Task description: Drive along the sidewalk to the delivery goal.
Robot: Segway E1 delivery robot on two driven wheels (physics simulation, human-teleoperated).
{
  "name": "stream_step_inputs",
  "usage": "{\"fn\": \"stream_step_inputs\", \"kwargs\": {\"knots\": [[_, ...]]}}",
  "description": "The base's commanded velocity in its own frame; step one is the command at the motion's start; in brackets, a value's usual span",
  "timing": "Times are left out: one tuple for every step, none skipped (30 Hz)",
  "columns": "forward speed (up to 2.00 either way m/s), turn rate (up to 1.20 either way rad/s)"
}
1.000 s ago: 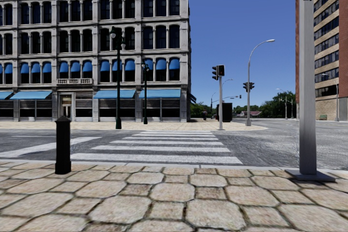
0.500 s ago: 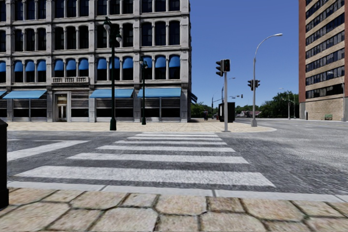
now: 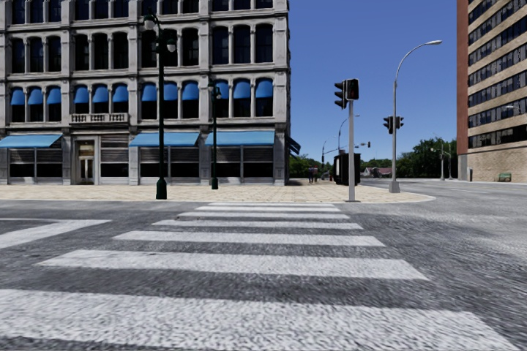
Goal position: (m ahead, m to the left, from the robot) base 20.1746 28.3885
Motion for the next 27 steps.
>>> {"fn": "stream_step_inputs", "kwargs": {"knots": [[1.13,0.00],[1.07,0.00],[1.07,0.00],[1.05,0.00],[1.05,0.00],[1.05,0.00],[1.05,0.00],[1.05,0.00],[1.05,0.00],[1.05,0.00],[1.05,0.00],[1.05,0.00],[1.05,0.00],[1.05,0.00],[1.05,0.00],[1.06,0.00],[1.06,0.00],[1.07,0.00],[1.07,0.00],[1.08,0.00],[1.08,0.00],[1.08,0.00],[1.09,0.00],[1.09,0.00],[1.09,0.00],[1.09,0.00],[1.10,0.00]]}}
